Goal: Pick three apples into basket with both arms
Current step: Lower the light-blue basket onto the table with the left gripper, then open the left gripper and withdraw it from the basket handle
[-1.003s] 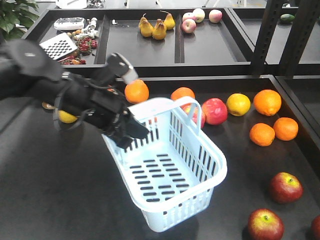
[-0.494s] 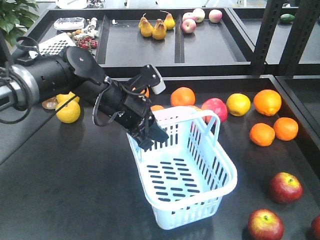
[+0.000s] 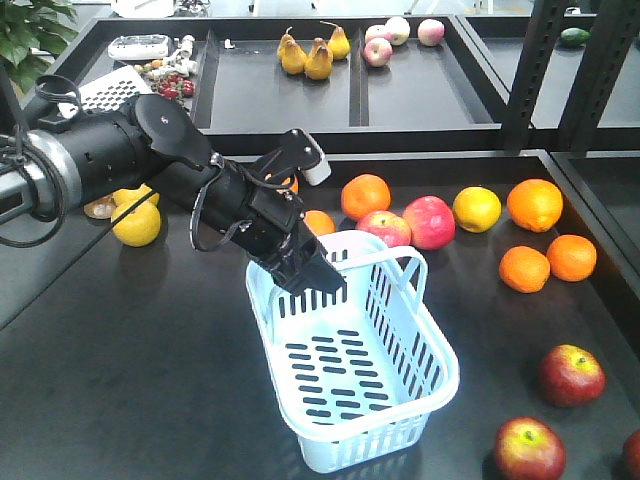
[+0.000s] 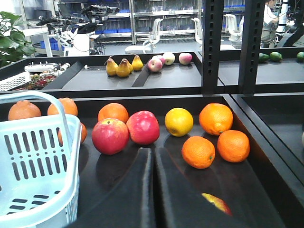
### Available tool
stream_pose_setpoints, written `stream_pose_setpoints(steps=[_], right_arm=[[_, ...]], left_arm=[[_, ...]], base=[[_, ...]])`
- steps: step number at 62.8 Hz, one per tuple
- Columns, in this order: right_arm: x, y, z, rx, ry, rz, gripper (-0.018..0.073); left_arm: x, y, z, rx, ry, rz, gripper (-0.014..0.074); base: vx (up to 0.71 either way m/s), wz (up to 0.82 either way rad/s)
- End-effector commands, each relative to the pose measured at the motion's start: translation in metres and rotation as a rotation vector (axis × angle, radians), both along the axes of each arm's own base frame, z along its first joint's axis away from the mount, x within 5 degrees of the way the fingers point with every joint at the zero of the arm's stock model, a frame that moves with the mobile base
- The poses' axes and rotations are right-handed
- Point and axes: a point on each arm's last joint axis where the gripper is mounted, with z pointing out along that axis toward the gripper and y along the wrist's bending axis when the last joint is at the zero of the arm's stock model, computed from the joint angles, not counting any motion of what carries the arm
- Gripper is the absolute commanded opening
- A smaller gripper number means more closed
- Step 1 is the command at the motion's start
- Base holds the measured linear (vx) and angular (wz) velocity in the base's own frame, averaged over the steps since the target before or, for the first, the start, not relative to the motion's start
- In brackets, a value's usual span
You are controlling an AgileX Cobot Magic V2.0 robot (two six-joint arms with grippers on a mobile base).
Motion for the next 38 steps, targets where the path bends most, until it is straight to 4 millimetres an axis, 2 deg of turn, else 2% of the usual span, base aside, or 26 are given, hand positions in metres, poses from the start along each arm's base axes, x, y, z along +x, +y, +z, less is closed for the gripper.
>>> stream_pose_setpoints(steps=[1,9,20,27,38], right_arm=[[0.000,0.001,0.003,-0.008,-0.076,0.009,-0.0004],[0.000,0.001,0.003,-0.008,-0.076,0.009,-0.0004],[0.000,0.001,0.003,-0.008,-0.076,0.009,-0.0004],[0.000,0.001,0.003,-0.008,-0.076,0.009,-0.0004],[0.000,0.001,0.003,-0.008,-0.076,0.009,-0.0004]], left_arm=[[-0.008,0.001,0.038,-0.090,-0.018,0.049,0.0515],[-0.016,0.008,0.053,-0.057,-0.011,0.084,0.0523],[-0.038,0.025,0.082,0.015,0.026,0.171,0.0453],[-0.057,0.039,0.100,0.086,0.055,0.209,0.0342],[-0.083,0.058,0.127,0.118,0.036,0.311,0.0069]], base=[[0.00,0.00],[0.00,0.00],[0.00,0.00],[0.00,0.00],[0.00,0.00]])
